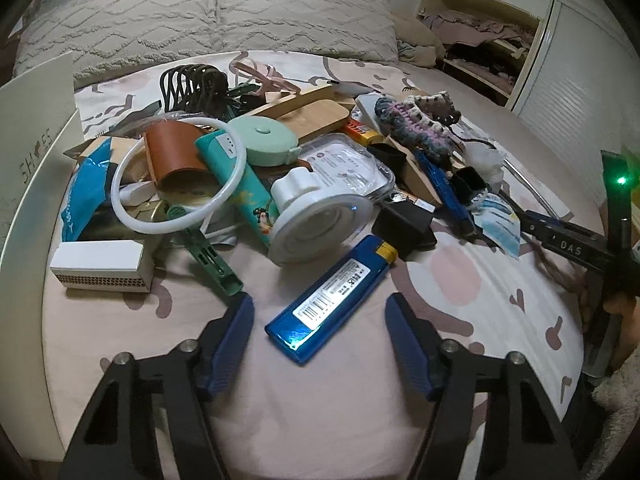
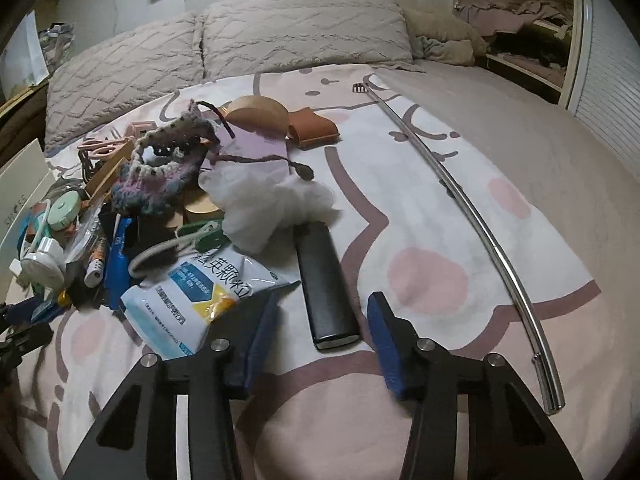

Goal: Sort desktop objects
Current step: 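Close the left gripper on the blue lighter while the right closes on the black cylinder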

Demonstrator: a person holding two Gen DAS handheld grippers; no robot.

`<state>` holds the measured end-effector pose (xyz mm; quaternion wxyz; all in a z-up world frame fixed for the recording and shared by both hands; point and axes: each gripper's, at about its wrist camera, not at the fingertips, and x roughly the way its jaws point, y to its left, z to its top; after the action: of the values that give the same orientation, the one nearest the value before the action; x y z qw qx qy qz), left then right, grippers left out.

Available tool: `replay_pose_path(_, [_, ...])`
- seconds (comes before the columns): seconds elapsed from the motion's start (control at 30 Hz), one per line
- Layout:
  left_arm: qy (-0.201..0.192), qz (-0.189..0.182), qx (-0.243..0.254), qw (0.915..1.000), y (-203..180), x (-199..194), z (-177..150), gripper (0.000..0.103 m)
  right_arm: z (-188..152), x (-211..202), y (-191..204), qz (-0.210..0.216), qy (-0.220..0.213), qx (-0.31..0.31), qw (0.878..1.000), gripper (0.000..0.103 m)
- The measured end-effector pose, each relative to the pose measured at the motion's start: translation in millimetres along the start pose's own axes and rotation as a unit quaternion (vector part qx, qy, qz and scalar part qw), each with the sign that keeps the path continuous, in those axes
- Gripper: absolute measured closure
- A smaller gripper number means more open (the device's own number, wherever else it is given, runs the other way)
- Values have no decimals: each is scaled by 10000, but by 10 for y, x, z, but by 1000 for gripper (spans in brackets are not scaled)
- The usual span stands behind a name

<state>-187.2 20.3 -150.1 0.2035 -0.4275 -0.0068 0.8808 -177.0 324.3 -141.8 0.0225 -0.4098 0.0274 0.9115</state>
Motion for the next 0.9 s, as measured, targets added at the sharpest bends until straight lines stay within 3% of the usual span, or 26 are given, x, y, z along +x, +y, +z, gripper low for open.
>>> replay_pose_path(0.17, [-30, 8, -31, 10000, 12, -4, -2, 50, -17, -49, 48, -29, -95, -108, 9999, 80])
replay_pose_path(0.47, [-49, -108, 17, 9999, -18, -31, -25, 65, -25, -134, 94, 112, -282, -125, 9995, 80])
replay_pose_path(0.63, [-52, -137, 136, 9998, -78, -71, -66, 72, -47, -132, -34, 376, -163, 341, 9986, 80])
replay_pose_path(0.8, [-49, -144, 218, 9996, -138, -114, -128, 76, -134, -144, 55, 666, 51, 527, 9964, 80])
replay_pose_path(0.9, [-58, -121, 239, 9996, -173, -142, -173, 77, -198, -209, 185, 625, 19, 411, 9972, 80])
